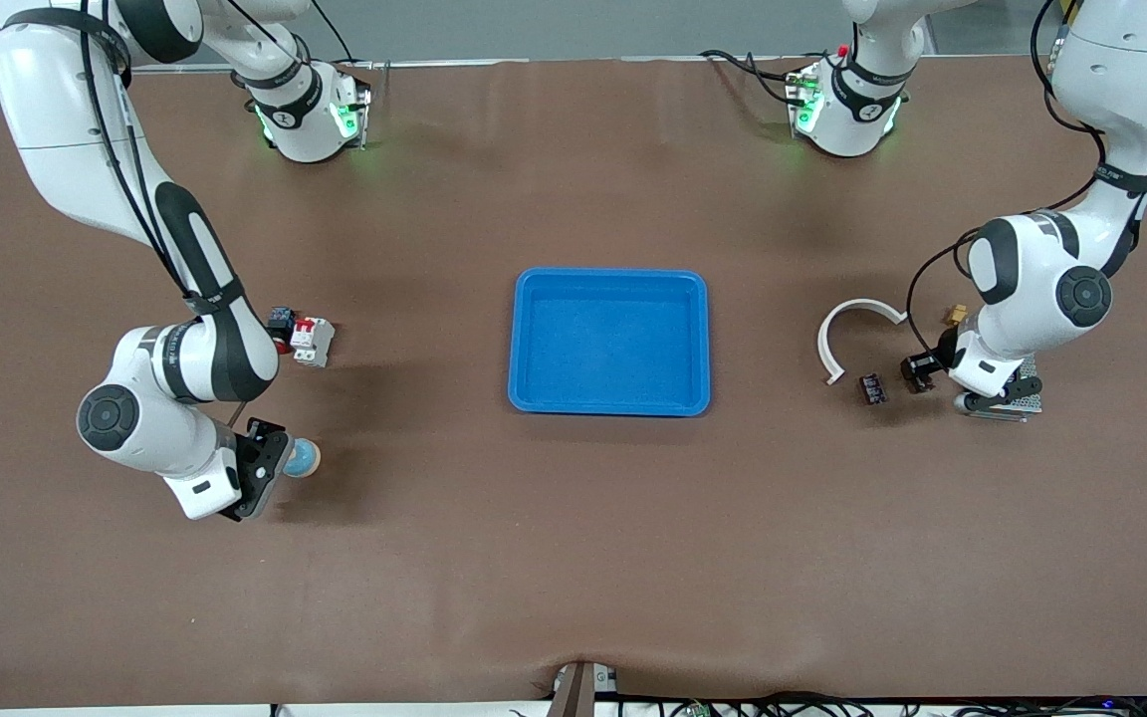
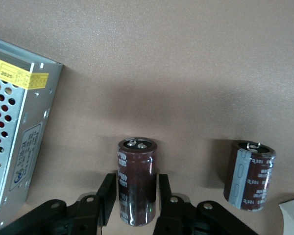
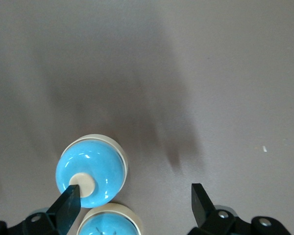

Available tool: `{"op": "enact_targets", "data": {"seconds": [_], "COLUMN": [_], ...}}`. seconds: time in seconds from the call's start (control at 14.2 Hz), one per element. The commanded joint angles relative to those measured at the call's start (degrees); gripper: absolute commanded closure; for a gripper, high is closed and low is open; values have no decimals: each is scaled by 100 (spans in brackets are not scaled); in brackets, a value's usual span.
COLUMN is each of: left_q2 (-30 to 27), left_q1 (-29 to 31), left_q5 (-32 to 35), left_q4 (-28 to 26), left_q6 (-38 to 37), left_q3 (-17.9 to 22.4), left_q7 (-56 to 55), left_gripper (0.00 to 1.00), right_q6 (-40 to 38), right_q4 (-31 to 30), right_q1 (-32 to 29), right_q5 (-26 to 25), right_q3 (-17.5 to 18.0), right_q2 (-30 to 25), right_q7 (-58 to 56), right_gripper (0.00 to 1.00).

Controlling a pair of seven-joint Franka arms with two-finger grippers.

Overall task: Place electrolytic capacitor and blue bell in tray
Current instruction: 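Grasp the capacitor with the left gripper while the right gripper grasps the bell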

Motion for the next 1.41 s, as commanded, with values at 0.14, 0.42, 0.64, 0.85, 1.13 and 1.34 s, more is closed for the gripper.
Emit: {"op": "enact_targets", "data": {"seconds": [0.14, 0.42, 0.64, 0.85, 1.13, 1.34], "left_q2": [18, -377, -597, -580, -580, -554], "left_q1": [36, -16, -34, -34, -43, -296], "left_q5": [120, 120, 120, 120, 120, 120], "left_q4": [60, 139, 769, 1394, 1607, 1616], "left_q6": [74, -179, -1345, -2261, -2623, -2659], "left_q3": [-5, -31, -188, -521, -1207, -1533], "left_q7": [-72, -81, -89, -526, -1406, -2100], "left_gripper": [100, 100, 100, 100, 100, 100], "right_q6": [24, -204, -179, -170, -108, -47], "right_q4": [-366, -384, -410, -419, -515, -629], "right_q1": [-95, -104, -112, -121, -113, -78], "right_q5": [22, 22, 22, 22, 22, 250], "right_q3": [183, 174, 174, 182, 191, 191], "right_q2": [-196, -407, -390, -372, -372, -381], "right_q7": [-108, -108, -108, -99, -90, -99], "right_gripper": [0, 0, 0, 0, 0, 0]}}
